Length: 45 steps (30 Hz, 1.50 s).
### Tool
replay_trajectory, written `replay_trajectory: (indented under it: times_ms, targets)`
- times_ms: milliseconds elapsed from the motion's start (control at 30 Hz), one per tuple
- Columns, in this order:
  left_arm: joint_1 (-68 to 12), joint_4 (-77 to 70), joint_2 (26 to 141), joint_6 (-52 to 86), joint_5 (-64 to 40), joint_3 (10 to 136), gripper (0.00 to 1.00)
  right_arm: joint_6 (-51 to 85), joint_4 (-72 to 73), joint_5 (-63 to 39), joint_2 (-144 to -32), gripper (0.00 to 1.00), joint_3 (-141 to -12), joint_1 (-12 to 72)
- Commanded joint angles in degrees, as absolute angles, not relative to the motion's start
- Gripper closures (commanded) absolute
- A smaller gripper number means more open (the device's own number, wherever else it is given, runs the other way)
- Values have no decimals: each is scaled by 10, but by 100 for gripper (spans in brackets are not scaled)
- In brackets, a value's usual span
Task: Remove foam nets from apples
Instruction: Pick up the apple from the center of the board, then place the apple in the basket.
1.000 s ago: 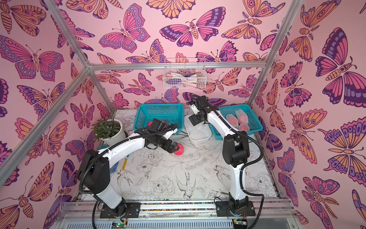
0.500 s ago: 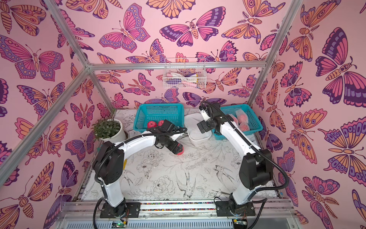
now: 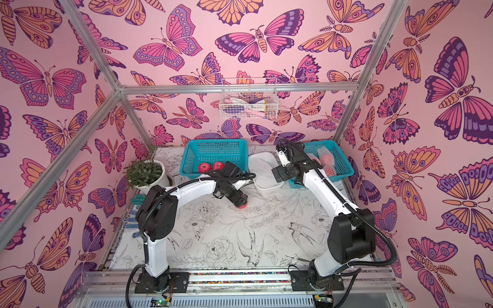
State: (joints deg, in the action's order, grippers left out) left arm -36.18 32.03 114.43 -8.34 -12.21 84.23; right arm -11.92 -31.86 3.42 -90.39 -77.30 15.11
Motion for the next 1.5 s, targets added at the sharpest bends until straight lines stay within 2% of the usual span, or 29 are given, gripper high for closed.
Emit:
replay_trajectory:
  times_ms: [0, 533, 800, 933, 1167, 1467]
  targets:
    - [-367, 343, 1156, -96, -129, 852, 3, -110, -316, 28, -921, 1, -782, 148]
    - [-374, 366, 1166, -108, -125, 858, 29, -106, -309, 24, -922, 1, -768, 148]
    - [-374, 398, 1082, -96, -133, 838, 43, -106, -302, 32, -896, 1, -752, 148]
    - [-367, 429, 1028, -95, -130, 855, 47, -102, -301, 32, -873, 1, -742, 147]
    - [-314, 469, 1034, -83, -117, 974, 49, -95, -296, 33, -843, 1, -717, 147]
    - [-257, 493, 1203, -70, -88, 1176, 49, -85, -291, 26, -846, 0, -711, 147]
